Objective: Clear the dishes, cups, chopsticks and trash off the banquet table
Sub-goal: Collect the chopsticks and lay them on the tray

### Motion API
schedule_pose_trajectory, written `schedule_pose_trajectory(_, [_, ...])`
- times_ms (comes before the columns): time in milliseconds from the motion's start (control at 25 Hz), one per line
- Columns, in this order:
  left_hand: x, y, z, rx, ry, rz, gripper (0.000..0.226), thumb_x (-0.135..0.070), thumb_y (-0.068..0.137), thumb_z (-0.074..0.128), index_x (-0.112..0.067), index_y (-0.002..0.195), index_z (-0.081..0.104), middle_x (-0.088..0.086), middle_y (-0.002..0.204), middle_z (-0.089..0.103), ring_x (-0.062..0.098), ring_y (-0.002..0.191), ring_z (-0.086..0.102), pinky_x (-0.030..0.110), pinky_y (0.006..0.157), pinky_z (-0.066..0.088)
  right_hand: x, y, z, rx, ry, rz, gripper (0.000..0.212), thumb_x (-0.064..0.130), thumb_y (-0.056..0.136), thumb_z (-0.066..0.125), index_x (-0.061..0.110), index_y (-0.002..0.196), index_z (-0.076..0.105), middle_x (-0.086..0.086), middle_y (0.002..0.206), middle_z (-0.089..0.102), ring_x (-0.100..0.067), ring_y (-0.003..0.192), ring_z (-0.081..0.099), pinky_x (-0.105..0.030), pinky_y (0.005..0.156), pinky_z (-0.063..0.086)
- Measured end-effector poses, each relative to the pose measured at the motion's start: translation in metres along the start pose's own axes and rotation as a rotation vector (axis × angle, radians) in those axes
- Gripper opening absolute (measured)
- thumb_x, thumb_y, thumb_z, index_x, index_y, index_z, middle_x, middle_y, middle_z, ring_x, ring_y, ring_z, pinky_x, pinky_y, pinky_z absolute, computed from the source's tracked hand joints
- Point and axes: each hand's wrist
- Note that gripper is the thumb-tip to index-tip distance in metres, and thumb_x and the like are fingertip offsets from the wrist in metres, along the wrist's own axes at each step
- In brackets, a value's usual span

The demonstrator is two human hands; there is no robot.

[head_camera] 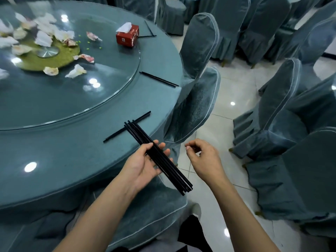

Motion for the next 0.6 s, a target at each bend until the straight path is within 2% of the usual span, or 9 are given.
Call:
schedule_pose_trajectory(200, [0.001,0.010,0.020,-0.107,-0.111,0.140,0.019,-0.019,0.100,0.052,-0.012,0.112,0.066,0.010,0.108,0.076,0.029,0.101,0.074,0.051,0.081,0.061,-0.005,0.061,0.002,0.178,0.024,-0.131,0.008,0.030,0.095,0.062,0.034,0.094,0.070,0.018,0.091,0.067,0.003,0.088,0.060,-0.019,0.075,0.048])
schedule_pose_trajectory(360, [0.015,0.016,0.041,-0.198,-0.208,0.258,0.021,-0.018,0.102,0.051,-0.010,0.115,0.065,0.011,0.107,0.076,0.029,0.098,0.075,0.052,0.080,0.060,-0.009,0.106,-0.001,0.336,0.077,-0.246,0.010,0.025,0.095,0.065,0.034,0.091,0.069,0.014,0.091,0.068,0.004,0.086,0.061,-0.014,0.075,0.046])
schedule_pose_trajectory(600, [0.045,0.029,0.074,-0.272,-0.315,0.371,0.022,-0.019,0.102,0.050,-0.010,0.114,0.065,0.012,0.108,0.075,0.030,0.097,0.075,0.049,0.073,0.062,-0.025,0.147,-0.015,0.477,0.047,-0.375,0.007,0.027,0.095,0.065,0.032,0.093,0.070,0.013,0.088,0.068,0.005,0.083,0.061,-0.014,0.073,0.046])
Point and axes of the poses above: each hand's wrist, its own y-axis towards the middle knuckle, its own z-axis out of the palm, x = y × z
